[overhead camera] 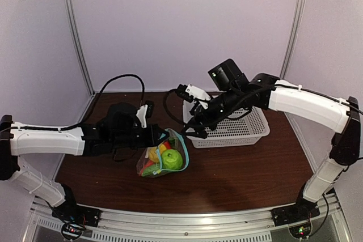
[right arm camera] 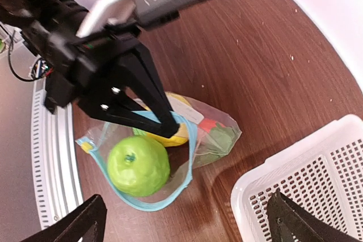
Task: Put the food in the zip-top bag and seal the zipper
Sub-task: Pass from the left arm to the right, then adjust the zipper food storage bag at the center of the board.
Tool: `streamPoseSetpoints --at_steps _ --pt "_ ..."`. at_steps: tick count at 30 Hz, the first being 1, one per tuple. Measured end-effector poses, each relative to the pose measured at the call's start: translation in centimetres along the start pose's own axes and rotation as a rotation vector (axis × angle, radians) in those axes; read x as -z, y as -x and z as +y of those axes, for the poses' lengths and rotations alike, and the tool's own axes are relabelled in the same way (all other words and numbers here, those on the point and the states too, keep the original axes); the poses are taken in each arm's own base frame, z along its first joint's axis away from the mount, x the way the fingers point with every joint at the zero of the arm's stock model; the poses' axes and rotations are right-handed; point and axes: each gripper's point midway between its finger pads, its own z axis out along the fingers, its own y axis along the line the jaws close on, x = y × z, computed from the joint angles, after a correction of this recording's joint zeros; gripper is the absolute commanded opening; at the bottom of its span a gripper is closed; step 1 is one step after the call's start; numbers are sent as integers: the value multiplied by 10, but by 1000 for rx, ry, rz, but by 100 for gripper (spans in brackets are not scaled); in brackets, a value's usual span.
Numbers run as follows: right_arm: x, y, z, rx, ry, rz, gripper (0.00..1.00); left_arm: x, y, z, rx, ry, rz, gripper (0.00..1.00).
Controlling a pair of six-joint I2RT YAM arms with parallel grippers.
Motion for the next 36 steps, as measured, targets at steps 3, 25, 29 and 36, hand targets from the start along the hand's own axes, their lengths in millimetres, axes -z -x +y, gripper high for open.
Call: streamPoseSetpoints --at_steps 3,25,29,36 --pt "-30 -25 -11 -29 -17 93 100 1 -1 -8 -22 -30 25 0" --pt "-72 -73 -18 -507 107 195 0 94 -37 -103 -388 -213 -85 62" --pt "-74 -72 -14 -566 143 186 0 99 -78 -91 -486 -153 -60 60" --pt "-76 -75 -8 -614 178 186 0 48 -158 -30 -822 152 133 55"
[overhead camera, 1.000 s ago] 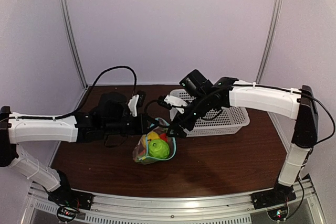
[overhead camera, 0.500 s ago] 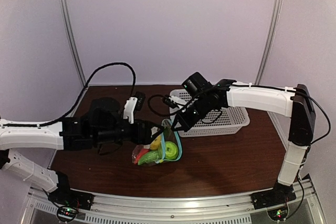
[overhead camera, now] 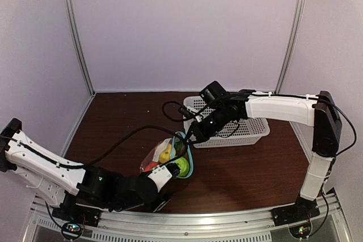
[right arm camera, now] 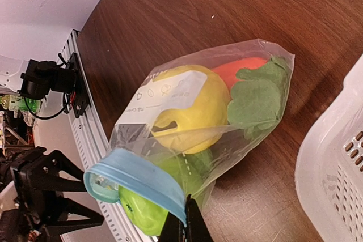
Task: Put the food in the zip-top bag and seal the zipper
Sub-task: Adjust the zipper food storage bag at the center of the board.
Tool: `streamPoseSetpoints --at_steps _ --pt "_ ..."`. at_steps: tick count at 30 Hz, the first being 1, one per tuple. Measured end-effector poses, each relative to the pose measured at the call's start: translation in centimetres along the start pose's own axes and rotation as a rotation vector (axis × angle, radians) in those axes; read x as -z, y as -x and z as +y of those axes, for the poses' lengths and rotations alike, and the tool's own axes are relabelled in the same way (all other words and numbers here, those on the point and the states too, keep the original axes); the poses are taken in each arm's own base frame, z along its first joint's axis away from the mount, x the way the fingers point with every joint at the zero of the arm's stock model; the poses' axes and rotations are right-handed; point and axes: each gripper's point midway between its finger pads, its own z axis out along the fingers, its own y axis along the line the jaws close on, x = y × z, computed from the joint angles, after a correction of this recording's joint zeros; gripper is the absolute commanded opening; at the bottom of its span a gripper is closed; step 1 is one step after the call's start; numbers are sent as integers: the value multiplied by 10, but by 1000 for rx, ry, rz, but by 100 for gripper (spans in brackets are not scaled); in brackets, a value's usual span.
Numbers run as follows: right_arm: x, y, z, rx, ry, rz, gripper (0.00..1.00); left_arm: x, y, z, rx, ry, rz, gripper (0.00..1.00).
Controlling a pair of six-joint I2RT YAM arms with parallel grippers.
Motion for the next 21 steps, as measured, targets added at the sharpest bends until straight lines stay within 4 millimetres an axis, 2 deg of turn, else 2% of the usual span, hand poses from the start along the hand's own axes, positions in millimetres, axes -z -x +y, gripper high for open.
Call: streamPoseSetpoints --at_steps 3,8,11,15,21 --pt "2 0 3 -3 12 -6 0 -12 -9 10 -70 111 52 52" --pt "4 2 7 -1 28 -16 0 -9 4 27 -97 227 22 46" --pt "4 1 8 -2 37 -13 0 -7 5 32 -125 256 20 47" --pt "4 0 10 -2 44 -12 0 -5 5 36 -163 272 24 54" --pt "4 1 11 -4 49 -14 0 -5 -2 40 -211 284 42 50"
